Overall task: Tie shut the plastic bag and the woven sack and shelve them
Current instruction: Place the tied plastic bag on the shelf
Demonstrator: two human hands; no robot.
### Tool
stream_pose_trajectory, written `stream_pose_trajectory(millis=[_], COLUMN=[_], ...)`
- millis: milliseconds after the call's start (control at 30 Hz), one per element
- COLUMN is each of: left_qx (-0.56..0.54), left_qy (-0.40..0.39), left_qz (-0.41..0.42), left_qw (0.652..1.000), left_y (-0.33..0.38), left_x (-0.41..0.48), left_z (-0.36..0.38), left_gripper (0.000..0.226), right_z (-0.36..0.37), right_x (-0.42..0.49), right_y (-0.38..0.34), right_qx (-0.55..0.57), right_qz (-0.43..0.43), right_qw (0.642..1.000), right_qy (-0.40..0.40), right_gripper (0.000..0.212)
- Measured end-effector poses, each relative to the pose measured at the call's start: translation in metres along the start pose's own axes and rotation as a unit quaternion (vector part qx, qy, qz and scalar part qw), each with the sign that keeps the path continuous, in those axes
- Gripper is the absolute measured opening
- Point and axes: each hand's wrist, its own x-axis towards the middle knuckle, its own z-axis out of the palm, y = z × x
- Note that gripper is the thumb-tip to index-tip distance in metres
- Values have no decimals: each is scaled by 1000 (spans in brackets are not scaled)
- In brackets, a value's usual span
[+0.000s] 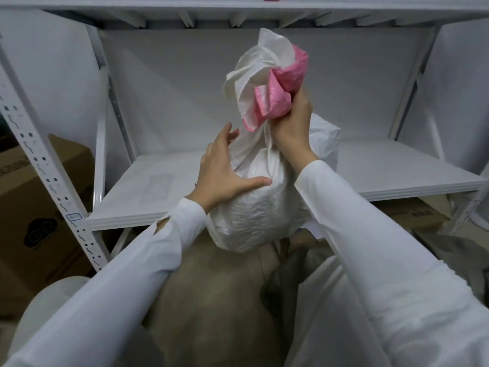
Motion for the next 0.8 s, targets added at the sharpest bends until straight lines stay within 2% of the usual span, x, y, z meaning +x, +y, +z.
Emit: stream_pose_trajectory(millis=[100, 167, 233, 300, 367, 467, 633, 700, 800], left_qx=[21, 103, 176, 205, 214, 204, 142, 135, 157], left_qy=[-21, -55, -58, -29, -9, 14, 77, 73, 20], left_qz=[34, 82, 111, 108, 99, 79, 26, 5, 23], left_qw=[999, 990, 976, 972, 972, 976, 986, 988, 987], left_y=[1, 1, 1, 2, 3, 6, 18, 21, 21], left_x=[4, 6, 7, 10, 16, 29, 63, 81, 103], left_z=[9, 18, 27, 35, 39, 44, 64, 74, 82], left_gripper=[142, 147, 143, 133, 126, 120, 98, 99, 101], right_z=[-6, -11, -15, -18, -22, -31, -54, -64, -79], right_x=[9, 15, 21, 26, 27, 16, -29, -37, -34], right_y=[14, 19, 21, 21, 23, 35, 57, 70, 80], right_qx=[-1, -9, -19, -36, -64, -171, -247, -263, -235], right_qz=[5, 5, 8, 19, 18, -19, -47, -42, 40], right_qw=[1000, 999, 997, 994, 990, 978, 965, 958, 951], right_qy=[-23, -42, -71, -102, -123, -119, -66, -106, -196], right_gripper=[34, 41, 45, 53, 63, 76, 72, 75, 102])
